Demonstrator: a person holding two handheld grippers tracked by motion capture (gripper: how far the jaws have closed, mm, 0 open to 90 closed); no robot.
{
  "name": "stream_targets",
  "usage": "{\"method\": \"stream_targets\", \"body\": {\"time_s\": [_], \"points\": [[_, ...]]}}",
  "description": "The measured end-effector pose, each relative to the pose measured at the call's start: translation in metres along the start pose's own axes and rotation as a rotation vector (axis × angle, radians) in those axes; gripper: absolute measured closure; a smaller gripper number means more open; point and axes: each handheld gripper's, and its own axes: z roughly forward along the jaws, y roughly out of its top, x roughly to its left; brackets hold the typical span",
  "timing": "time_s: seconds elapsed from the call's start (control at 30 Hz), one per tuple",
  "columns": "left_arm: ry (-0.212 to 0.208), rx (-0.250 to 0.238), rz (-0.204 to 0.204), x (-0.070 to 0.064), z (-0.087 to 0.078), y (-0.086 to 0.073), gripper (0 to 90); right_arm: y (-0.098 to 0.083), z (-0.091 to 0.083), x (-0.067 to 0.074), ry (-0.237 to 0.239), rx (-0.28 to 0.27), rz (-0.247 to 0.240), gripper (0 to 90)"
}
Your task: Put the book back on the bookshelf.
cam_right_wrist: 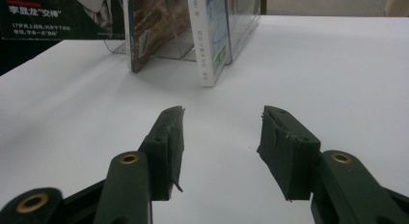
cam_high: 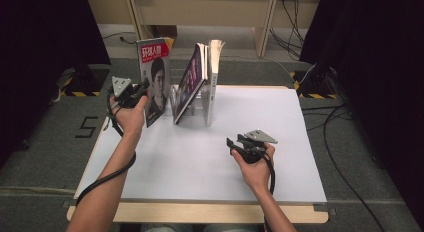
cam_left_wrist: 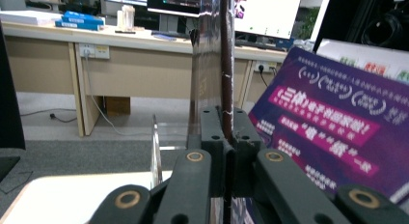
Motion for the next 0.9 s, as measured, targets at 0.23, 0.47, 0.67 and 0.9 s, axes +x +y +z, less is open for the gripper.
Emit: {"method": "stream_targets", "body": {"time_s": [0.23, 0.47, 0.67, 0.9], "points": [[0.020, -0.036, 0.024, -0.003, 0.007, 0.007, 86.5, -0.003, 0.000, -0.003, 0.002, 0.008, 0.012, 50.8], [0.027, -0.045, 0.005, -0.002, 0.014, 0.007, 86.5, -0.003, 0.000, -0.003, 0.003, 0.005, 0.014, 50.8], [0.039, -0.053, 0.018, -0.004, 0.017, 0.007, 86.5, -0.003, -0.002, -0.003, 0.003, 0.006, 0.010, 50.7], [0.044, -0.101, 0.033, -0.005, 0.018, 0.019, 86.5, -0.001, -0.003, 0.000, 0.004, 0.003, 0.007, 50.7]]}}
